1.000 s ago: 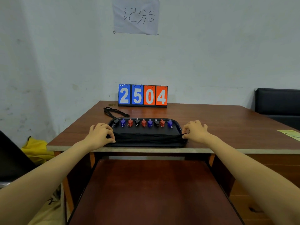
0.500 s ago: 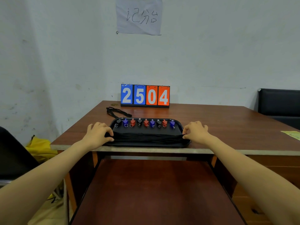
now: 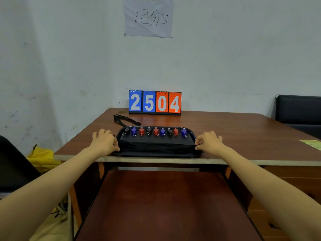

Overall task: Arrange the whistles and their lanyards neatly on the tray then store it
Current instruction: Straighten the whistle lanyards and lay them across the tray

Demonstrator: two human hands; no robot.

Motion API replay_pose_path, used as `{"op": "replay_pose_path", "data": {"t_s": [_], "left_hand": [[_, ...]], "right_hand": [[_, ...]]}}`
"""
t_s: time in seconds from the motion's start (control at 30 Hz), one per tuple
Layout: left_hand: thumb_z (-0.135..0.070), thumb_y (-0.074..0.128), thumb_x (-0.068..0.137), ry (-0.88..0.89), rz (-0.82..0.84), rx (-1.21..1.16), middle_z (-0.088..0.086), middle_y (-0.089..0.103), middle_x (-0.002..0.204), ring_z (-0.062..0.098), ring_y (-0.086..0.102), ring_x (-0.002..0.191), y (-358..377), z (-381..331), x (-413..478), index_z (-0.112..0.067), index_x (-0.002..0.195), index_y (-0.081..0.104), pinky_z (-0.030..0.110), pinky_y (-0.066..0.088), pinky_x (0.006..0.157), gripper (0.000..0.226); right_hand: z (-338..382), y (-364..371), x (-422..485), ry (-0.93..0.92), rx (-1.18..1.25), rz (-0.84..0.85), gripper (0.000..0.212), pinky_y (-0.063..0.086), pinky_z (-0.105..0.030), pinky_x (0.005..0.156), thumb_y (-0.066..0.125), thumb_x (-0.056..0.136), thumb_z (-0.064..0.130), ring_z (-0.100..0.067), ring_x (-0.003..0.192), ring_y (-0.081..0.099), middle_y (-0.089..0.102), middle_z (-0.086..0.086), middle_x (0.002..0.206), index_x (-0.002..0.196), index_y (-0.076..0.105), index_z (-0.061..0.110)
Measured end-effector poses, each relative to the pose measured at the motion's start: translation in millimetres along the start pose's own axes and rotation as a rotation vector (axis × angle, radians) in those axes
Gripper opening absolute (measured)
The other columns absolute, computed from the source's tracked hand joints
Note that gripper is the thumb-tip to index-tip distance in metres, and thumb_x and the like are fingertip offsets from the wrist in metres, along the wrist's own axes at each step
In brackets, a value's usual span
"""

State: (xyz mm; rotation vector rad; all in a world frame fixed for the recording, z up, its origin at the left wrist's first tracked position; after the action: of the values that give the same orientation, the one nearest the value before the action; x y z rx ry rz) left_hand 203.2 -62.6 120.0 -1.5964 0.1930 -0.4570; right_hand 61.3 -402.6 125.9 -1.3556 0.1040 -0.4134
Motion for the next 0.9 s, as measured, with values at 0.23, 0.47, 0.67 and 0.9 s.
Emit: {"op": "replay_pose_path", "data": {"t_s": [0.23,0.47,0.67,0.9], "left_hand": [[-0.043,0.066,0.081,-0.080,-0.085,-0.027,0.000,0.048,0.129,0.025,0.026,0.131,-3,9,-1,-0.030,0.085,0.068,0.055,0.006,0.113,0.013],[-0.040,0.065,0.082,0.060,-0.147,-0.026,-0.001,0.055,0.122,0.023,0.037,0.128,0,-7,3,-0.030,0.104,0.064,0.048,0.002,0.115,0.025],[-0.044,0.062,0.084,0.162,-0.151,-0.147,-0.003,0.062,0.109,0.017,0.053,0.112,2,-25,23,-0.026,0.107,0.064,0.044,0.012,0.114,0.030],[-0.033,0.060,0.089,0.207,-0.178,-0.340,-0.001,0.067,0.101,0.014,0.058,0.090,-11,-27,86,-0.018,0.104,0.066,0.034,0.048,0.090,0.022]], "right_hand": [[0,3,1,-0.012,-0.026,0.013,0.014,0.023,-0.054,0.106,0.067,0.084,0.033,-0.025,0.124,0.039,0.060,0.001,0.117,0.095,0.070,0.025],[3,-1,0,-0.052,0.036,-0.026,0.010,0.033,-0.047,0.099,0.068,0.081,0.040,-0.019,0.109,0.049,0.062,0.006,0.098,0.083,0.068,0.030],[37,-5,9,-0.208,0.033,-0.015,0.011,0.044,-0.040,0.093,0.067,0.082,0.040,-0.012,0.097,0.050,0.056,0.008,0.099,0.083,0.064,0.030],[115,2,74,-0.366,0.185,0.017,0.018,0.048,-0.028,0.085,0.064,0.087,0.027,-0.011,0.094,0.055,0.065,-0.001,0.107,0.098,0.069,0.014]]}}
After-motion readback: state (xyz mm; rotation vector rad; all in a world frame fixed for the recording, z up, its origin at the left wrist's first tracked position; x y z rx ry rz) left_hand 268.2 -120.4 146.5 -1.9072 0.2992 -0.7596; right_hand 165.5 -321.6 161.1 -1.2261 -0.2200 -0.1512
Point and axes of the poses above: each hand's wrist, its own x-axis towards the middle knuckle, its own y-axis out of the palm, z = x × y, the point moved 4 cm from there along x, towards the middle knuckle
